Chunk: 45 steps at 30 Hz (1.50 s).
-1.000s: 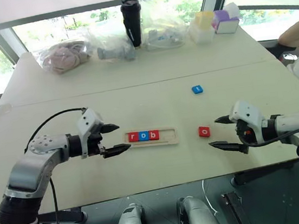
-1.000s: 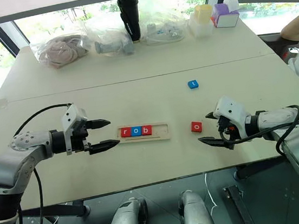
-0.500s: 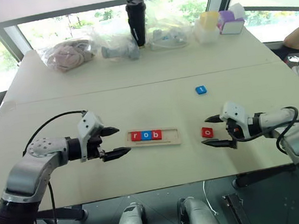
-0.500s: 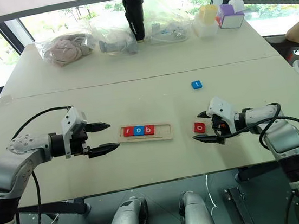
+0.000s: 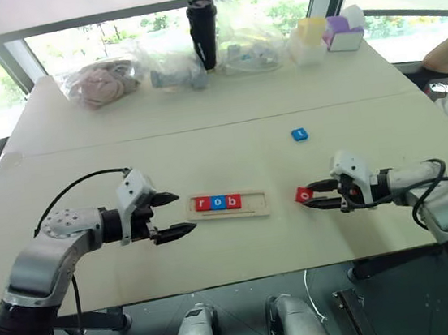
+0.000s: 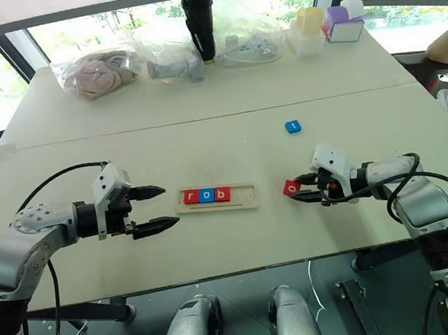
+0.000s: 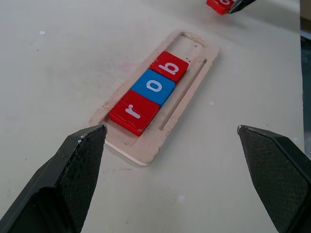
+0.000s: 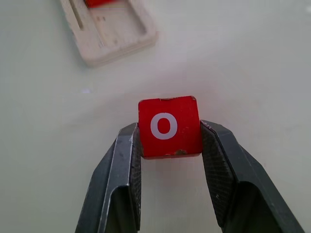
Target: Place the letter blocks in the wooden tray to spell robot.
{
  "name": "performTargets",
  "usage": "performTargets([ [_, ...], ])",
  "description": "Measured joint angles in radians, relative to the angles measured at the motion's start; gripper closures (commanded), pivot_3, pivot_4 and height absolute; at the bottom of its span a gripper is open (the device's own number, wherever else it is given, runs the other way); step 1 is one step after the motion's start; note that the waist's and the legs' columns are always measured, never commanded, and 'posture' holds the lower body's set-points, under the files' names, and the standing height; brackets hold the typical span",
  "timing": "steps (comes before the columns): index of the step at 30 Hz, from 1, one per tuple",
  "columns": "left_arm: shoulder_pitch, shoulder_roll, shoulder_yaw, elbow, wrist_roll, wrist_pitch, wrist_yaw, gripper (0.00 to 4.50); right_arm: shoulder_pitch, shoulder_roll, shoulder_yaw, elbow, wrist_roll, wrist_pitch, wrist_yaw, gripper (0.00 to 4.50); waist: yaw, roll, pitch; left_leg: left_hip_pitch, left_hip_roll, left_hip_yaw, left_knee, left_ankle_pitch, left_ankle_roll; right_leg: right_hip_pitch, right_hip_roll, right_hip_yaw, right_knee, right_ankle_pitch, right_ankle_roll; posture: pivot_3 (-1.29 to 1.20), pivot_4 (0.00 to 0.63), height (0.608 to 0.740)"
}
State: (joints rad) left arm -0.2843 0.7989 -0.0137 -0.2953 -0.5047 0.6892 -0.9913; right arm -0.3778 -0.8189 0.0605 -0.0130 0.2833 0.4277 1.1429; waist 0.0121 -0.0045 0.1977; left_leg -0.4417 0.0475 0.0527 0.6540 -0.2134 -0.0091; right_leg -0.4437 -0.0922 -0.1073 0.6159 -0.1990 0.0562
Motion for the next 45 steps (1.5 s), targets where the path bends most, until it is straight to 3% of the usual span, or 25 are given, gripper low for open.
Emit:
performTargets([
  [8, -0.006, -0.001, -0.003, 0.007, 0.002, -0.002, -0.003, 0.00, -0.124, 0.102, 0.117, -0.086, 0.003, 0.050, 0.001, 3.34, 0.001, 0.000, 0.000, 0.000, 0.000, 0.000, 0.000, 0.000, 0.000, 0.000, 0.000, 0.000, 0.000, 0.000, 0.000, 0.00, 0.150, 0.740],
  [19, 0.036, -0.005, 0.000, -0.024, 0.001, 0.001, 0.024, 0.00, -0.225, 0.198, 0.251, 0.115, -0.094, -0.021, 0.035, 3.34, 0.001, 0.000, 0.000, 0.000, 0.000, 0.000, 0.003, 0.000, 0.000, 0.000, 0.000, 0.000, 0.003, 0.000, 0.000, 0.00, 0.150, 0.740],
  [42, 0.044, -0.018, 0.000, -0.035, -0.009, 0.002, 0.061, 0.00, -0.300, 0.255, 0.272, 0.274, -0.166, -0.121, 0.060, 3.34, 0.000, 0.000, 0.000, -0.001, 0.001, -0.001, 0.008, 0.000, 0.000, 0.000, 0.001, 0.000, 0.007, 0.000, 0.000, 0.00, 0.150, 0.740],
  [45, 0.044, -0.018, 0.000, -0.035, -0.009, 0.002, 0.062, 0.00, -0.300, 0.258, 0.272, 0.286, -0.178, -0.134, 0.061, 1.91, 0.000, 0.000, 0.000, -0.001, 0.001, -0.001, 0.008, 0.000, 0.000, 0.000, 0.001, 0.000, 0.008, 0.000, -0.001, 0.00, 0.150, 0.740],
])
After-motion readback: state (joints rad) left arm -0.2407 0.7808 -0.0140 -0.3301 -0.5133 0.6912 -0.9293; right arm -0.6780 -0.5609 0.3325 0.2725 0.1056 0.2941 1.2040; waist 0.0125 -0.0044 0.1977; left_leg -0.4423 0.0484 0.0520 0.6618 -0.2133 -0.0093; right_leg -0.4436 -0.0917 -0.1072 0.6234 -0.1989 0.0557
